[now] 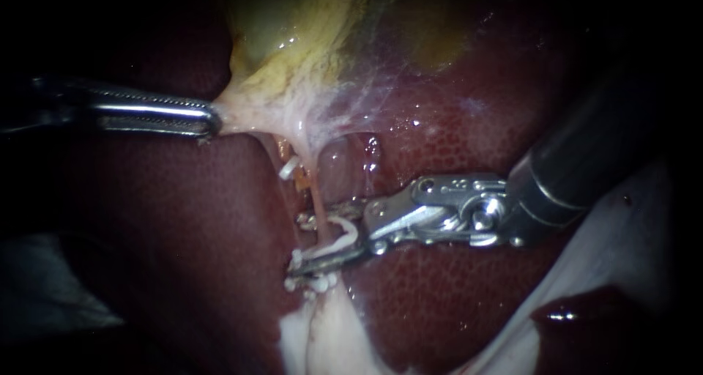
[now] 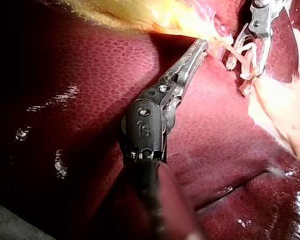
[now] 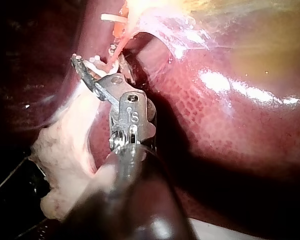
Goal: Clipping second clip right tube
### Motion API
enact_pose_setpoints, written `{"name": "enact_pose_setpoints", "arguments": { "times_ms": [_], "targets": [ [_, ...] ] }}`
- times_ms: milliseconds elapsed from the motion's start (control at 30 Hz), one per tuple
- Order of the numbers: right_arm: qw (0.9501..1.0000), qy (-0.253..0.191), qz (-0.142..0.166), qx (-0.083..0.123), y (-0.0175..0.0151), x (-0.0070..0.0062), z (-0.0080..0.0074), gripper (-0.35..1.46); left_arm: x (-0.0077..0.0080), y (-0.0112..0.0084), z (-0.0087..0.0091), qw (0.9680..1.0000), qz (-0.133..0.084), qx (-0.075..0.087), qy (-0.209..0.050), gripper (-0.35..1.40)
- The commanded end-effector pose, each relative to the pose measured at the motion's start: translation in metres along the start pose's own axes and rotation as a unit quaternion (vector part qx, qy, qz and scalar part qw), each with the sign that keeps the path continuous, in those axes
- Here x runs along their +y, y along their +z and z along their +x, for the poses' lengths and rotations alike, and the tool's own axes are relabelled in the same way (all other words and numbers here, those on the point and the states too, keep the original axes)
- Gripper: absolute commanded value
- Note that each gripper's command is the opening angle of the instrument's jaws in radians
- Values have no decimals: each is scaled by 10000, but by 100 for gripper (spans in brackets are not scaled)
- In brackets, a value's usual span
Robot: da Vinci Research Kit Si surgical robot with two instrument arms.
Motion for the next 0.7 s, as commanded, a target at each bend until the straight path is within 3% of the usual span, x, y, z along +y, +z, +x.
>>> {"name": "enact_pose_setpoints", "arguments": {
  "times_ms": [33,233,467,700],
  "targets": [
    [9998,100,114,128,1,0,0,50,0,0,0,10000,4,0,-2,-35],
    [9966,249,604,493,2,-4,2,48,0,0,0,10000,5,0,-2,-35],
    [9943,233,941,448,1,-18,8,43,0,0,0,10000,5,0,-1,-35],
    [9934,369,989,440,-6,-24,17,31,0,0,0,10000,5,0,-1,-35]
  ]
}}
